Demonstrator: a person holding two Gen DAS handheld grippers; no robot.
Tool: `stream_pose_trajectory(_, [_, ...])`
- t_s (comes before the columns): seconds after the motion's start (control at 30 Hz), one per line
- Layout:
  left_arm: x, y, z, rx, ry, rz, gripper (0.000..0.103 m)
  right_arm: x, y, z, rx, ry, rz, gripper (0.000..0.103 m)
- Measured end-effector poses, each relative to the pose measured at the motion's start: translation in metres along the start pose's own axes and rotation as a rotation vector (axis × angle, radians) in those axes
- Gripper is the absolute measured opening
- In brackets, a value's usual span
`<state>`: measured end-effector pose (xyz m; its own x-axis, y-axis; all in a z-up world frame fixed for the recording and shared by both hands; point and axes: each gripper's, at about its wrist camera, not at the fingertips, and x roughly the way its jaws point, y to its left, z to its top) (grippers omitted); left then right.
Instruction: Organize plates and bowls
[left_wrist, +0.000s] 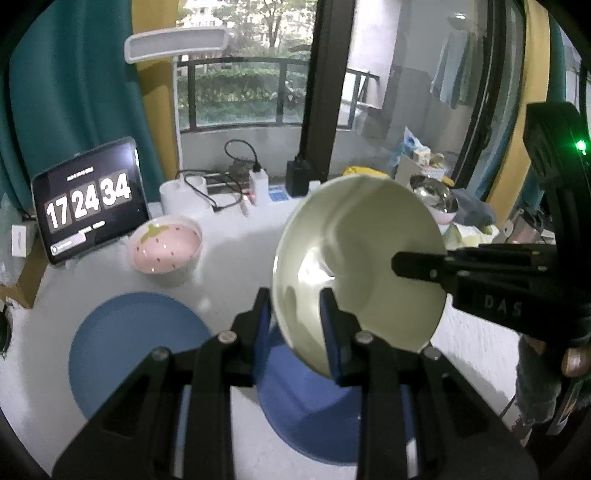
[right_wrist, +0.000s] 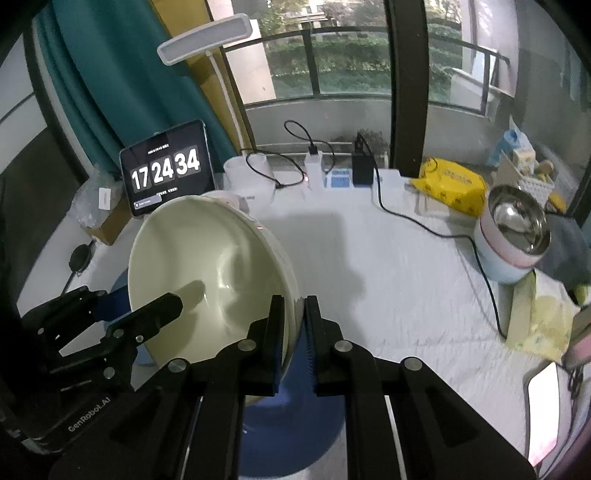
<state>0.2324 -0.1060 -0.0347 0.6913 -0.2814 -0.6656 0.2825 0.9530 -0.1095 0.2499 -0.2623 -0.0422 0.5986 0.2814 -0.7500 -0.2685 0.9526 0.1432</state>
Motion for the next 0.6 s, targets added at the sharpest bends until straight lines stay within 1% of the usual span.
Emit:
stream_pose_trajectory(0.27, [0.005,-0.010,-0.022,0.002,0.042,-0.009,0.027,0.005,-0.004,-0.024,0.023,0.034,-0.005,0.012])
stream_pose_trajectory(0.6, [0.016,-0.011,-0.042,-0.001,0.092,-0.009,0.027,0.018,-0.008,-0.050,0.041,0.081,-0.006,0.012])
